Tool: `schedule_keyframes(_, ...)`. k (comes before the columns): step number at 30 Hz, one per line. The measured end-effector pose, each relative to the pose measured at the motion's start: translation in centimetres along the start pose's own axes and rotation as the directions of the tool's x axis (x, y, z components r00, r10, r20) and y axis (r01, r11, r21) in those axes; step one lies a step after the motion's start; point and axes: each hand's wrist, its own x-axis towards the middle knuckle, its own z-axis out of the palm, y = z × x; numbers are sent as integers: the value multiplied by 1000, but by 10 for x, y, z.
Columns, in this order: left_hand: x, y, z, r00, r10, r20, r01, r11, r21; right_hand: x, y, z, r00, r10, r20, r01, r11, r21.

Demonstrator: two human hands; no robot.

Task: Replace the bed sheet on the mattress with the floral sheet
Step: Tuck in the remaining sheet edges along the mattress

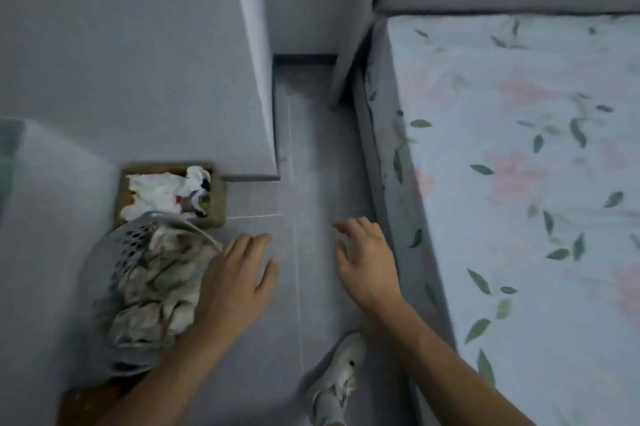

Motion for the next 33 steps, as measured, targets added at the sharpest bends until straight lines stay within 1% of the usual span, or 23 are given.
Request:
schedule_keyframes(5, 97, 99, 43, 994, 68, 85, -71, 997, 31, 60, 95, -86, 997, 66, 42, -58, 984, -171)
schedule_keyframes(9, 169, 137, 54, 990, 89, 113, -98, 992, 77, 118, 131, -118, 996, 82, 37, -72, 974, -216)
schedule_keyframes(13, 259, 139, 68, 985, 87, 147, -100, 991, 83, 199, 157, -123, 996, 70, 57, -52, 962, -268)
schedule_keyframes(16, 329, 129, 83, 982, 83, 171, -98, 992, 79, 274, 172, -116, 992, 70, 102, -35, 950, -309)
schedule_keyframes(19, 405, 119, 95, 977, 81, 197, -98, 992, 77, 356, 184, -112, 983, 6, 182, 68, 915, -398)
schedule_keyframes(22, 468, 113, 100, 972, 75, 221, -92, 994, 67, 434, 190, -109, 964, -37, 265, 157, 880, -447)
schedule_keyframes(25, 512, 120, 107, 971, 63, 231, -70, 997, 22, 495, 196, -109, 953, -58, 298, 205, 848, -489)
schedule_keyframes(28, 550, 138, 117, 970, 4, 241, 19, 995, -94, 548, 208, -112, 947, -47, 317, 214, 828, -518)
schedule_keyframes(30, 574, 150, 122, 970, -5, 244, 44, 987, -152, 579, 214, -117, 946, -33, 322, 208, 824, -527)
schedule_keyframes(33, 614, 167, 132, 952, -51, 301, 135, 955, -266, 617, 223, -124, 937, -63, 342, 251, 805, -537)
